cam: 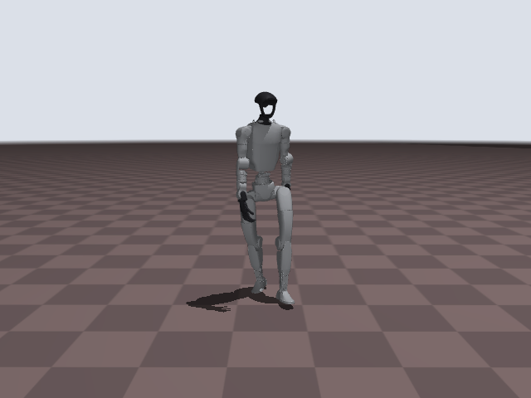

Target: Walk run

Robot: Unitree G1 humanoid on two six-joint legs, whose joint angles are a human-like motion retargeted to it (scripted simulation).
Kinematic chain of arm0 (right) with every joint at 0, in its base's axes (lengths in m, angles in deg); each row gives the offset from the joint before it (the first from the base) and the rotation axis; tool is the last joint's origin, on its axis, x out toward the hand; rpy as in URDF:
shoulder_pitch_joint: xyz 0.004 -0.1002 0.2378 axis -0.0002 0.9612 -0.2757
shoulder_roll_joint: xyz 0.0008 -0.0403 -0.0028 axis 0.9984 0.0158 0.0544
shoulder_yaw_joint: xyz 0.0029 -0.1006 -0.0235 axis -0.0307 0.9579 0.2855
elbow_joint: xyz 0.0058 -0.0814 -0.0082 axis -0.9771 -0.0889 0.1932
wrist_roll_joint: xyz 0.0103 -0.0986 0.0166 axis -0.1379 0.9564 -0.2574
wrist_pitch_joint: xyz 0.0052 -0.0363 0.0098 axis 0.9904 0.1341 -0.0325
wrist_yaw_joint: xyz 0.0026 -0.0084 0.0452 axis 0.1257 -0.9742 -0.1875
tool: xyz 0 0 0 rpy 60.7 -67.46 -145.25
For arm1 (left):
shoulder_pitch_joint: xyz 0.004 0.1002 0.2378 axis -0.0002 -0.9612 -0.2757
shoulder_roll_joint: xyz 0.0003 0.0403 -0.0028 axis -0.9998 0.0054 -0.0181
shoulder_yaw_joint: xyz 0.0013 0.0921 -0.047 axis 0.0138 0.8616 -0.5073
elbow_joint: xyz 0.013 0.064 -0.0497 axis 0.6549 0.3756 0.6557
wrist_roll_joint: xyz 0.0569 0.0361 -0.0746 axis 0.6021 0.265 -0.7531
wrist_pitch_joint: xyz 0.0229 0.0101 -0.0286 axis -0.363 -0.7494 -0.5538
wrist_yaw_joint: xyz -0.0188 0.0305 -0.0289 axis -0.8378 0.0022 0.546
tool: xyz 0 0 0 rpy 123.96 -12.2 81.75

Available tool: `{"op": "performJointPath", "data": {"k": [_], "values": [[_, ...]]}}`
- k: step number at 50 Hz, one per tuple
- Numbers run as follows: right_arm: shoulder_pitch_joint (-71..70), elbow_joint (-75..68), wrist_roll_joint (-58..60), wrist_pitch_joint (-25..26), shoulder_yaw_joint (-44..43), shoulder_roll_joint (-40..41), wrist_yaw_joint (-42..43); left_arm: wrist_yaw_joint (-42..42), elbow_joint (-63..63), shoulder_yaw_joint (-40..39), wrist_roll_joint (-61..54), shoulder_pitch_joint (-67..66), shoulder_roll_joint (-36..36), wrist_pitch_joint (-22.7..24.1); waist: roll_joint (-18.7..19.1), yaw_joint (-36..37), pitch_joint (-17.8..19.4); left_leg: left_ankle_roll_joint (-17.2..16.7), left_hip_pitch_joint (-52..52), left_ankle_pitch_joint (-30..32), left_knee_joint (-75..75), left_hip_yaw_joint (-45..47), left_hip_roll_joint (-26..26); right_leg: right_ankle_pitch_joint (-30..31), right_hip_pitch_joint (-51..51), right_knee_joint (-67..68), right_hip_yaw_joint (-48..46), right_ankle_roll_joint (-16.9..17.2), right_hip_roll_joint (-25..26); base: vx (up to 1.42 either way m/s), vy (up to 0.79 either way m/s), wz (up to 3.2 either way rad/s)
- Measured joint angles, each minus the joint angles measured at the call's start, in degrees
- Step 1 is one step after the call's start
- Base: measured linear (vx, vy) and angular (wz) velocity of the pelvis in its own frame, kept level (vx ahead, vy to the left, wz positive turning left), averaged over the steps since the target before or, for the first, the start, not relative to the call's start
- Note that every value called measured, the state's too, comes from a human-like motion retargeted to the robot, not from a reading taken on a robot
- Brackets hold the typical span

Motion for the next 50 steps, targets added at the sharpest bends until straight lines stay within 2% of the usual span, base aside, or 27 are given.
{"op": "performJointPath", "data": {"k": [3,5,8,10,12,14,17,19,22,25,29,33,35,37,38,40,43,45,47,48,50], "values": [[0.7,-0.6,-0.2,-0.1,-0.2,0.4,-0.1,0.8,-0.7,1.0,0.0,1.3,0.3,-0.1,0.2,0.1,-0.5,0.8,-0.1,2.9,1.7,-1.5,-0.5,0.7,2.0,0.5,-0.4,2.7,0.2,0.65,-0.03,0.01],[2.2,-0.9,-0.2,0.1,0.5,0.5,-0.1,0.9,-1.2,1.6,0.2,1.8,0.6,0.0,-0.1,0.9,-0.8,3.0,0.7,2.9,3.3,0.6,-0.3,2.4,3.1,1.7,0.8,4.8,-0.5,0.70,0.00,-0.38],[5.4,-0.9,2.8,0.4,0.4,1.1,0.8,1.0,-1.3,2.1,-0.1,3.0,1.0,-0.3,-0.4,1.7,-1.9,4.7,0.5,-0.3,6.8,-4.1,-1.0,10.2,3.8,5.7,1.0,8.1,-2.9,0.79,0.02,-0.52],[7.9,-0.7,4.3,0.3,-0.1,1.8,2.2,0.7,-1.5,3.2,-0.8,3.8,1.4,-0.3,0.6,1.3,-3.1,5.7,3.3,-3.0,6.6,-3.5,0.4,17.3,3.3,10.0,-0.2,8.0,-3.4,0.67,0.05,-0.15],[10.3,-0.4,5.3,0.2,-0.6,2.1,3.3,0.6,-2.2,4.4,-1.8,4.6,1.9,0.1,3.0,0.9,-4.1,6.4,6.7,-4.8,5.6,-3.8,2.6,24.3,1.5,17.5,0.1,6.4,-3.2,0.81,0.09,-0.23],[12.5,0.0,6.2,0.2,-0.6,2.3,4.1,1.1,-3.0,4.6,-2.6,5.5,2.3,0.4,5.6,-0.2,-5.0,6.6,9.4,-6.8,5.4,-5.4,4.5,27.2,-1.2,26.5,-1.1,4.2,-3.5,0.72,0.07,-0.30],[14.7,0.1,7.1,0.2,-0.9,2.5,4.9,1.8,-3.7,4.2,-4.1,7.9,2.3,0.4,8.2,-1.6,-5.4,6.5,13.1,-8.5,4.4,-5.2,6.6,22.1,-6.6,36.4,-1.9,2.5,-5.0,0.53,0.00,-0.26],[15.9,0.2,7.9,0.5,-2.0,2.9,5.4,2.1,-4.2,3.8,-5.4,10.5,2.3,0.3,8.8,-2.6,-5.2,6.4,15.6,-9.1,2.8,-4.5,6.6,18.3,-11.0,38.3,-3.1,1.8,-6.6,0.52,-0.06,0.06],[17.8,0.0,8.5,0.7,-3.6,3.7,6.5,3.1,-5.3,3.7,-7.4,13.8,2.5,0.6,8.2,-4.1,-5.2,6.6,18.6,-9.7,0.4,-3.9,5.1,14.5,-17.6,35.0,-2.3,0.7,-7.3,0.46,-0.09,0.19],[19.9,-0.8,8.2,0.9,-4.4,4.3,6.9,5.0,-7.4,3.7,-9.3,17.0,2.2,1.1,7.0,-6.5,-5.2,7.0,21.6,-11.0,-1.3,-4.4,2.6,11.1,-23.6,25.0,-2.7,-1.7,-7.7,0.45,-0.12,0.41],[20.7,-3.5,8.1,1.6,-4.1,4.8,6.6,6.3,-10.0,3.1,-10.1,19.7,1.6,2.4,4.7,-10.0,-5.2,6.8,24.4,-12.6,-2.7,-5.5,0.2,9.2,-30.6,13.3,1.0,-3.7,-7.2,0.54,-0.25,0.53],[21.1,-6.9,7.4,2.4,-4.0,5.9,7.0,7.1,-11.1,4.2,-11.2,21.2,1.1,2.8,4.4,-12.0,-5.7,5.7,27.4,-14.6,-3.2,-6.7,0.9,8.3,-36.0,4.5,4.6,-5.6,-4.6,0.47,-0.26,0.39],[21.1,-7.6,6.6,2.6,-4.2,6.6,7.1,7.4,-11.4,4.4,-11.3,21.3,1.3,2.7,4.5,-12.3,-5.9,5.4,28.8,-15.4,-3.2,-7.3,1.1,7.6,-36.8,4.1,4.7,-6.5,-3.9,0.59,-0.33,0.24],[21.0,-7.6,5.9,2.4,-4.4,7.3,6.7,7.8,-11.5,4.4,-11.1,20.8,1.7,2.8,4.6,-12.9,-6.4,4.7,30.0,-15.7,-2.8,-7.9,1.7,9.0,-37.2,6.8,5.2,-9.8,-3.7,0.68,-0.39,0.38],[21.0,-7.5,5.7,2.2,-4.3,7.5,6.6,8.0,-11.3,4.4,-10.9,20.3,1.7,2.8,4.4,-13.4,-6.8,4.4,30.6,-15.4,-2.3,-8.1,1.8,10.1,-36.9,8.0,3.7,-10.2,-4.3,0.69,-0.39,0.55],[21.3,-7.5,5.4,1.9,-4.1,7.7,6.7,8.3,-10.7,4.4,-10.2,19.0,1.5,2.8,4.3,-14.8,-7.3,3.5,31.8,-13.7,-1.1,-8.7,2.3,12.6,-35.7,9.5,1.5,-11.0,-5.0,0.65,-0.35,0.62],[20.8,-7.6,5.4,2.7,-4.6,7.2,6.9,7.3,-9.3,4.5,-8.5,15.9,2.1,2.7,3.7,-14.4,-8.0,2.0,32.3,-6.7,2.7,-7.4,3.5,9.2,-36.1,15.4,6.1,-11.6,-5.4,0.65,-0.29,0.31],[20.1,-7.0,5.2,2.8,-3.9,6.4,7.5,6.2,-7.8,3.7,-7.5,12.8,2.6,2.7,2.2,-13.8,-8.2,2.8,31.6,2.0,8.3,-2.5,4.0,6.6,-32.8,15.4,5.5,-10.9,-6.8,0.64,-0.24,-0.14],[19.4,-6.1,5.0,2.0,-2.7,5.6,7.7,4.8,-6.8,3.3,-6.8,10.4,2.7,2.7,0.2,-12.9,-7.9,4.6,29.9,6.9,15.0,0.9,3.6,5.6,-30.0,14.4,4.9,-10.1,-8.6,0.73,-0.33,-0.29],[18.8,-5.7,5.0,1.6,-2.3,5.2,7.5,3.6,-6.4,3.2,-6.3,9.1,2.8,2.7,-1.0,-12.4,-7.7,5.6,28.5,8.8,19.2,2.3,3.3,5.0,-28.8,14.2,5.5,-9.5,-9.5,0.76,-0.37,-0.13],[16.9,-4.9,5.4,1.4,-1.7,4.0,6.9,0.3,-6.0,4.1,-5.1,6.2,2.9,3.3,-3.5,-11.4,-6.8,6.1,25.5,7.8,27.3,5.6,3.6,3.6,-26.4,13.9,6.6,-8.4,-11.5,0.56,-0.24,0.03]]}}
